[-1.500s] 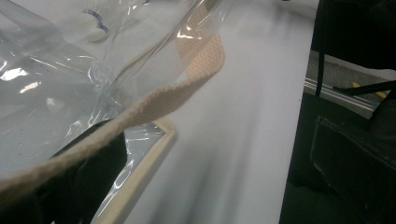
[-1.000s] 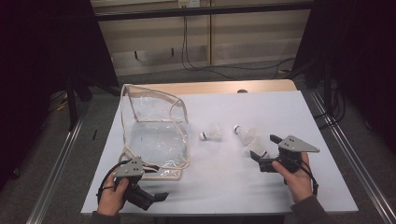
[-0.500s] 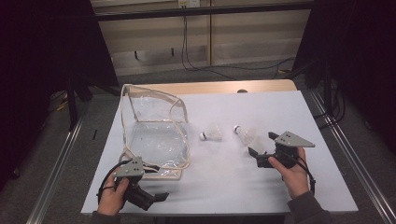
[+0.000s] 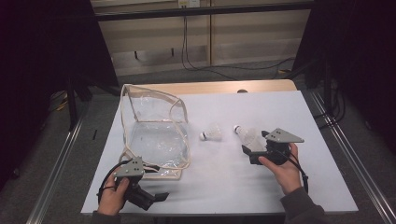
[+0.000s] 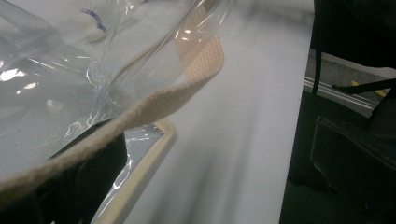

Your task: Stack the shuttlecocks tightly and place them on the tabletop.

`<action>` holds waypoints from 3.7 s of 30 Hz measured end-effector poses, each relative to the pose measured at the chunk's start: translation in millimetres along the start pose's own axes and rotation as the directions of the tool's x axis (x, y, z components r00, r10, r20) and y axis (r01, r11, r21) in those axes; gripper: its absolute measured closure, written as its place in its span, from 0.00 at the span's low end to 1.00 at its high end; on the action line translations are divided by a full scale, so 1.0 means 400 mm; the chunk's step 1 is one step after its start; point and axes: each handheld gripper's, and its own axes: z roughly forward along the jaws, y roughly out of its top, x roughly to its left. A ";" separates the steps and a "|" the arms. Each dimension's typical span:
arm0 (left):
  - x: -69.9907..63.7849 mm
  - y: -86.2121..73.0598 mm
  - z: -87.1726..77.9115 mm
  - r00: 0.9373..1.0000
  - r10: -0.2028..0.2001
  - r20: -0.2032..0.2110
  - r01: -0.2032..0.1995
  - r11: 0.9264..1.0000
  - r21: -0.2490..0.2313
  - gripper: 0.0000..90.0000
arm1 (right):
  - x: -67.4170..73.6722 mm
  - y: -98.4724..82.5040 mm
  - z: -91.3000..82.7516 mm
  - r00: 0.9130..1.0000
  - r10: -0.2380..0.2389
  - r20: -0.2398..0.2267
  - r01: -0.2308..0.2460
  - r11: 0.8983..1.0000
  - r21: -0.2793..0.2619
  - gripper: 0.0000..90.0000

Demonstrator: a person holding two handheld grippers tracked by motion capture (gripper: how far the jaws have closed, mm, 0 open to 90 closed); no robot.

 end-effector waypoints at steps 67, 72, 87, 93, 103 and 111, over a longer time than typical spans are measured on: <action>0.005 0.000 0.002 1.000 0.007 0.007 -0.007 1.000 -0.006 0.04 | -0.002 0.097 0.145 0.992 0.083 0.099 -0.105 0.966 0.236 0.79; 0.006 0.000 0.002 1.000 0.008 0.008 -0.008 1.000 -0.007 0.04 | -0.021 0.101 0.156 0.992 0.092 0.086 -0.111 0.961 0.254 0.90; 0.006 0.000 0.003 1.000 0.007 0.009 -0.007 1.000 -0.009 0.04 | -0.059 0.103 0.161 0.992 0.116 0.056 -0.127 0.955 0.269 0.97; 0.005 0.000 0.004 1.000 0.006 0.009 -0.006 1.000 -0.008 0.04 | -0.065 0.103 0.174 0.992 0.109 0.059 -0.122 0.948 0.293 0.90; 0.006 -0.001 0.003 1.000 0.008 0.009 -0.008 1.000 -0.008 0.04 | -0.069 0.118 0.165 0.992 0.127 -0.005 -0.121 0.957 0.264 1.00; 0.005 -0.001 0.003 1.000 0.008 0.009 -0.008 1.000 -0.009 0.04 | -0.066 0.142 0.148 0.992 0.121 -0.032 -0.110 0.967 0.229 1.00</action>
